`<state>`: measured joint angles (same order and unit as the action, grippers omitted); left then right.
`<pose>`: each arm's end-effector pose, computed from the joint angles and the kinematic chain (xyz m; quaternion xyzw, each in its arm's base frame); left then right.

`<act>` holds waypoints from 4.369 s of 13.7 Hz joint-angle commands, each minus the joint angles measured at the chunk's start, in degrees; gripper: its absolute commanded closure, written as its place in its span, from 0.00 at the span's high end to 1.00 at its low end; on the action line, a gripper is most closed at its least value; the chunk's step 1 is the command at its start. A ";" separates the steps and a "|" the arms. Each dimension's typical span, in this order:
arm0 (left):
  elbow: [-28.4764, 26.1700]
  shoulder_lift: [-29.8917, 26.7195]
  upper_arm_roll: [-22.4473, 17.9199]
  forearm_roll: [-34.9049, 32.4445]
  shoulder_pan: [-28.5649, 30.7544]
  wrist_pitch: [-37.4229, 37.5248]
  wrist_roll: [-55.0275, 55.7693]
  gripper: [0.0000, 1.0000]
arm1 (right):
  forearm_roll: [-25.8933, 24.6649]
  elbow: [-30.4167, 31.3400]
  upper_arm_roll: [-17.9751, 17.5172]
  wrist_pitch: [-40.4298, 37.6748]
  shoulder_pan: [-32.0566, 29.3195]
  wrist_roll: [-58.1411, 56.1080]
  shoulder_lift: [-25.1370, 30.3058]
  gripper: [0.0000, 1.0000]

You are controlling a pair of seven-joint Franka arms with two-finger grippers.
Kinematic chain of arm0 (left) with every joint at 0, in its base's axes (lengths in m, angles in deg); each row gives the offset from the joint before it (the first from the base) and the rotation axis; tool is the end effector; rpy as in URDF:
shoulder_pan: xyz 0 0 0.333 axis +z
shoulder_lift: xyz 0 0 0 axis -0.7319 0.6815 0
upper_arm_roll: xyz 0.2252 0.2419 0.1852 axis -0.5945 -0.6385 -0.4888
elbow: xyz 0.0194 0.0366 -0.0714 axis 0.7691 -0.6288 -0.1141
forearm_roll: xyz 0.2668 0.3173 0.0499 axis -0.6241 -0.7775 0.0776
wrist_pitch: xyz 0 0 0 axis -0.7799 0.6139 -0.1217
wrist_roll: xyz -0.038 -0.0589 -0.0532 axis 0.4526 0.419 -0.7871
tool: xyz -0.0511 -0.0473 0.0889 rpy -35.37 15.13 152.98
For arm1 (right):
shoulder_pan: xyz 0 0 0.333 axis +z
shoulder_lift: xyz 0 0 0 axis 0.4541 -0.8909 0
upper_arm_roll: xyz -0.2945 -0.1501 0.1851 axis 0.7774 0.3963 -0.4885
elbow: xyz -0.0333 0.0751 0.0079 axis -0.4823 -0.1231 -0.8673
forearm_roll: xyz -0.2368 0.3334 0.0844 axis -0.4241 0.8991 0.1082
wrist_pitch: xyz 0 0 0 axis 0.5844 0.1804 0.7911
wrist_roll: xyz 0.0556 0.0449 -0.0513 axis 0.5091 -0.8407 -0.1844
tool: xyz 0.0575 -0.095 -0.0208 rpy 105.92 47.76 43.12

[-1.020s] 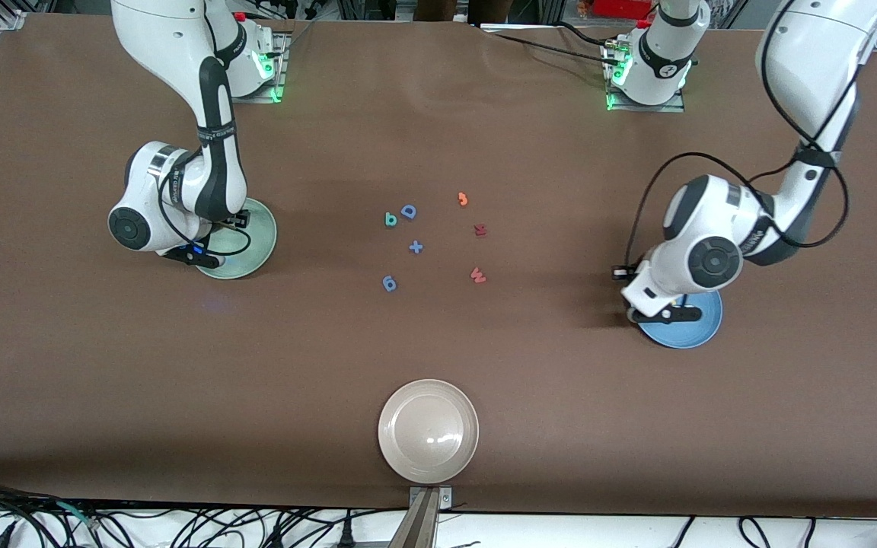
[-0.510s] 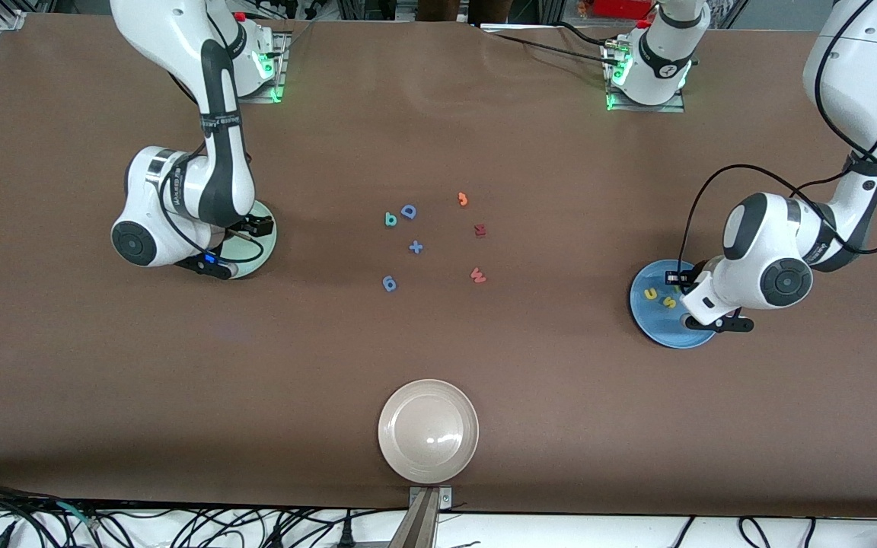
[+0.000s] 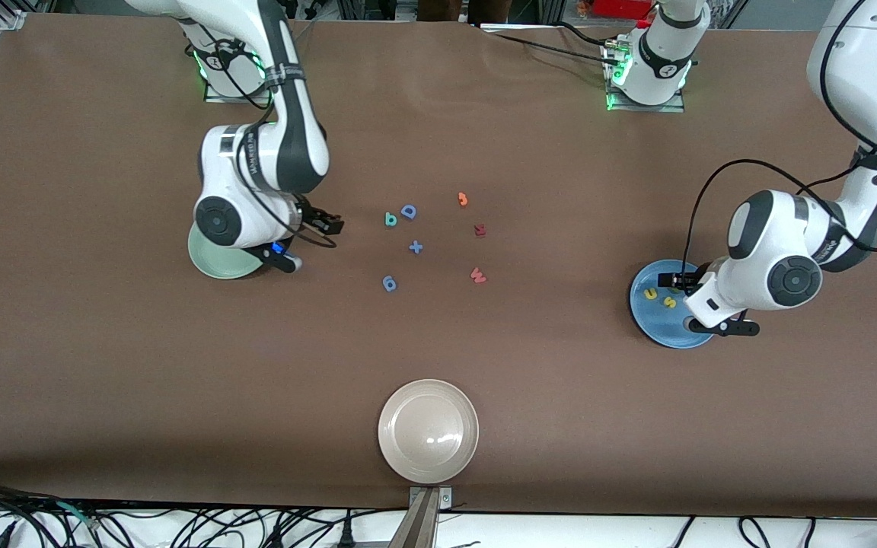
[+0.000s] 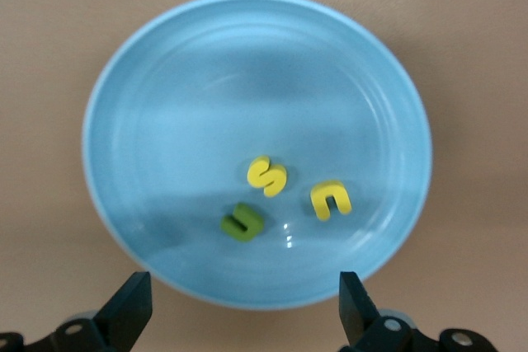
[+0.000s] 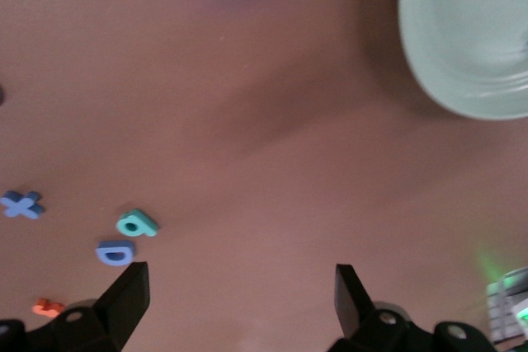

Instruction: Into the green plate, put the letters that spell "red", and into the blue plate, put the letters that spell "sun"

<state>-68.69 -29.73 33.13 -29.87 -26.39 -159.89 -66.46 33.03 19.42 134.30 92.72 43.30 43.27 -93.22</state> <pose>0.6636 -0.0103 0.2831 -0.9875 0.0215 0.1539 0.0263 0.5410 0.3090 0.3044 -0.9397 0.2474 0.2360 0.0101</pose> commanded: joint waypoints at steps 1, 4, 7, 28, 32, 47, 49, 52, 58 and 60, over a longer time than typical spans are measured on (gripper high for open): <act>5.42 -2.17 3.11 -0.68 0.01 8.70 0.22 1.00 | 3.77 -1.39 0.23 3.63 4.03 6.10 -3.12 0.99; 8.51 -2.17 4.52 -0.68 -0.08 11.18 0.31 1.00 | 7.20 -1.39 -4.77 9.77 4.49 9.27 -5.06 0.99; 12.37 -2.52 5.58 -0.85 -0.17 13.37 0.23 1.00 | 7.38 -1.39 -8.38 16.02 4.49 10.33 -6.90 0.99; 5.13 -30.63 -15.69 16.02 -18.36 8.84 -8.30 1.00 | 10.11 -1.13 -11.03 19.28 5.02 11.04 -10.33 0.58; 3.07 -32.14 -19.64 16.55 -21.88 8.10 -9.52 1.00 | 10.11 -1.13 -11.11 20.96 5.02 10.86 -10.69 0.54; 5.18 -31.09 -19.64 16.37 -21.35 14.34 -11.20 1.00 | 10.19 -0.87 -11.90 21.05 5.37 10.86 -10.69 0.14; 5.27 -31.09 -19.73 16.37 -21.35 14.34 -11.20 1.00 | 10.19 -0.87 -11.90 20.61 5.02 10.43 -10.60 0.12; 5.36 -31.00 -19.73 16.29 -21.44 14.34 -11.29 1.00 | 10.11 -0.95 -10.51 18.60 4.84 9.81 -9.73 0.12; 5.44 -31.00 -19.73 16.29 -21.35 14.34 -11.38 1.00 | 9.32 -2.09 4.41 -1.24 5.45 0.51 -6.91 0.12; 5.44 -31.00 -19.73 16.29 -21.44 14.34 -11.38 1.00 | 8.97 -2.54 10.39 -7.14 5.54 -5.28 -7.00 0.12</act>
<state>-63.60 -60.11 14.20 -15.33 -47.36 -146.24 -76.24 42.20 17.10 139.95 90.71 48.21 42.78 -101.05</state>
